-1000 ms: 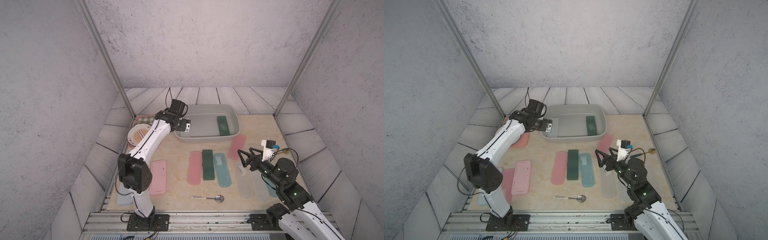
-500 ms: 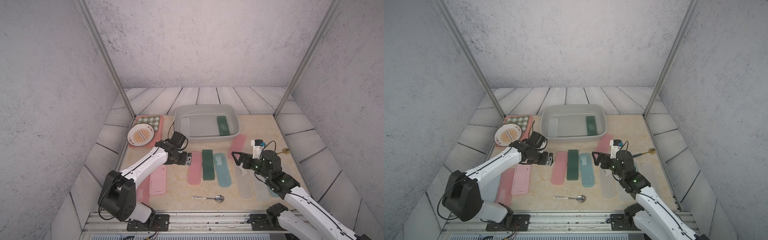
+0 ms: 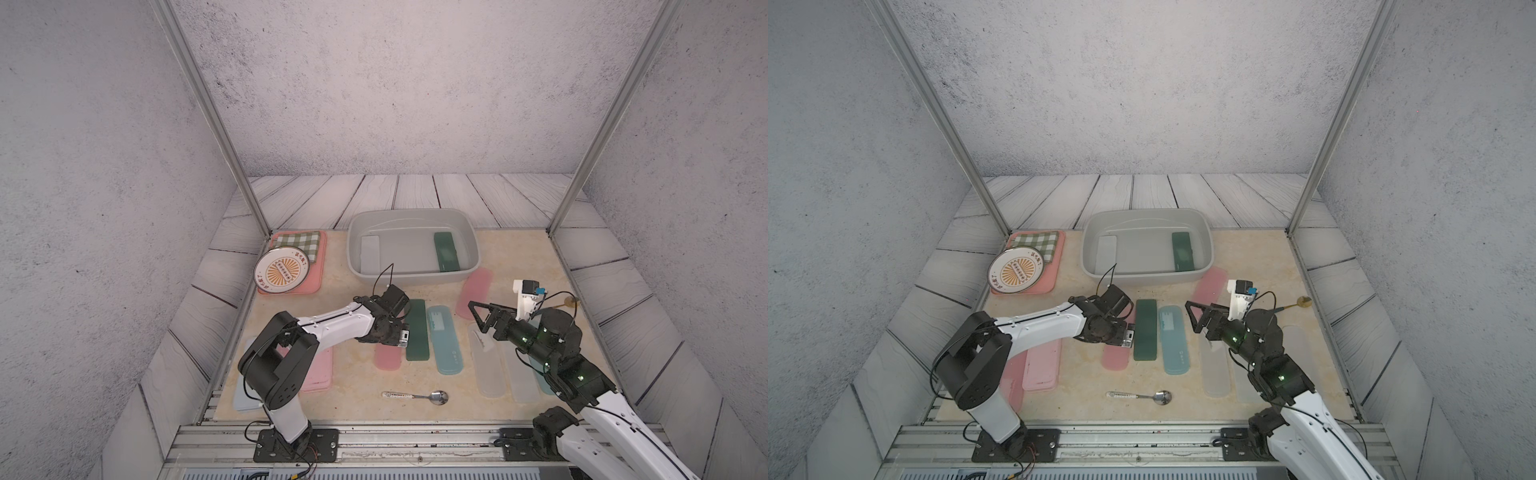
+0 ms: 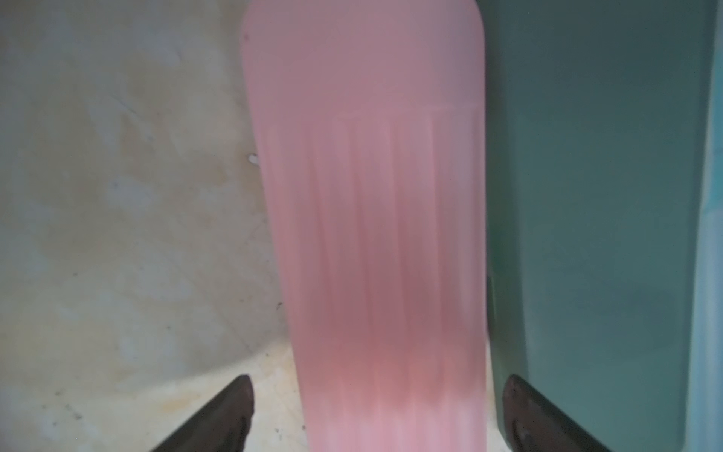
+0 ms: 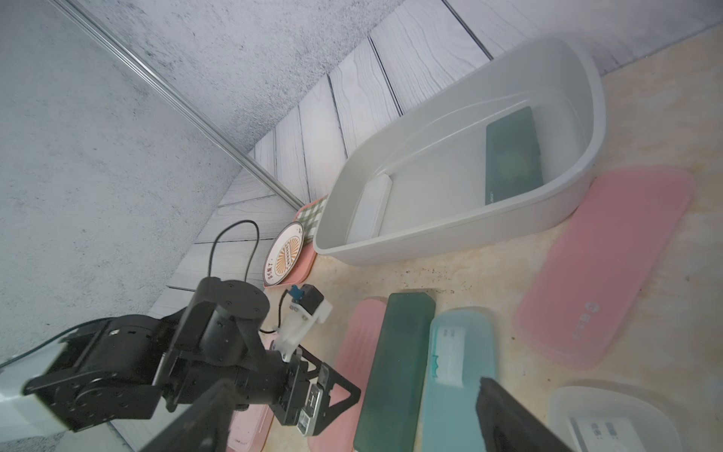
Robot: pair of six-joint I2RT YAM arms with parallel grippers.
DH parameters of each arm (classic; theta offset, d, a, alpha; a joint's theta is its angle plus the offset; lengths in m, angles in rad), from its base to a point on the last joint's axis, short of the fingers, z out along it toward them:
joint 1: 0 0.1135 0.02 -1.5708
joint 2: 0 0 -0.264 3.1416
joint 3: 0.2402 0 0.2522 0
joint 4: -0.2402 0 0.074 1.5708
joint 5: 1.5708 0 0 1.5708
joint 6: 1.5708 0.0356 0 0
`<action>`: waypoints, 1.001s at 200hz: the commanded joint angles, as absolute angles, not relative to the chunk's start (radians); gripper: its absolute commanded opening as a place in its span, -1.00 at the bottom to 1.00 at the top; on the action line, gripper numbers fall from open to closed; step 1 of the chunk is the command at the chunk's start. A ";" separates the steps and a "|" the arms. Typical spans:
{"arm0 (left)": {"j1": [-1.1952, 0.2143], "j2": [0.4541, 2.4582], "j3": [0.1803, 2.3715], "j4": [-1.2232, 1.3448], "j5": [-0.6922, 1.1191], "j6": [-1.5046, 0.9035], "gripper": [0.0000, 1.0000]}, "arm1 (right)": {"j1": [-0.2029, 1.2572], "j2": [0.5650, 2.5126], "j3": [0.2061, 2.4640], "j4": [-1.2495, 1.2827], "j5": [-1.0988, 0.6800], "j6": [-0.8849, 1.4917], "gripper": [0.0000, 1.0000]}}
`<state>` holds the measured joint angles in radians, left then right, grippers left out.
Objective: Put the pencil case into the storage box
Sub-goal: Pick up the pencil case from the center of the board.
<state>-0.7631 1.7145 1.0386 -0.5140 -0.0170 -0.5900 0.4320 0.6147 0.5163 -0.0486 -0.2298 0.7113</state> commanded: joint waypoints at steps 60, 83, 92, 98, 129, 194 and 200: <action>-0.772 1.819 1.057 -0.501 -0.102 -0.620 0.82 | 0.434 0.585 0.502 -0.050 -0.225 0.727 0.95; -0.772 1.794 1.057 -0.516 -0.109 -0.610 0.60 | 0.433 0.584 0.500 -0.046 -0.227 0.730 0.94; -0.772 1.762 1.053 -0.525 -0.107 -0.604 0.55 | 0.434 0.583 0.500 -0.048 -0.225 0.729 0.94; -0.772 1.735 1.047 -0.529 -0.104 -0.595 0.53 | 0.434 0.582 0.499 -0.050 -0.225 0.729 0.94; -0.767 1.542 1.061 -0.594 -0.103 -0.523 0.50 | 0.433 0.563 0.493 -0.061 -0.206 0.725 0.95; -0.623 1.495 1.378 -0.661 -0.201 -0.399 0.46 | 0.434 0.538 0.466 -0.011 -0.144 0.704 0.96; -0.621 1.520 1.408 -0.635 -0.220 -0.391 0.46 | 0.434 0.549 0.466 0.000 -0.152 0.707 0.96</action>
<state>-0.6277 1.4689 1.3170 -0.6838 -0.1360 -0.4690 0.4320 0.5373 0.4755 -0.0479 -0.1715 0.7216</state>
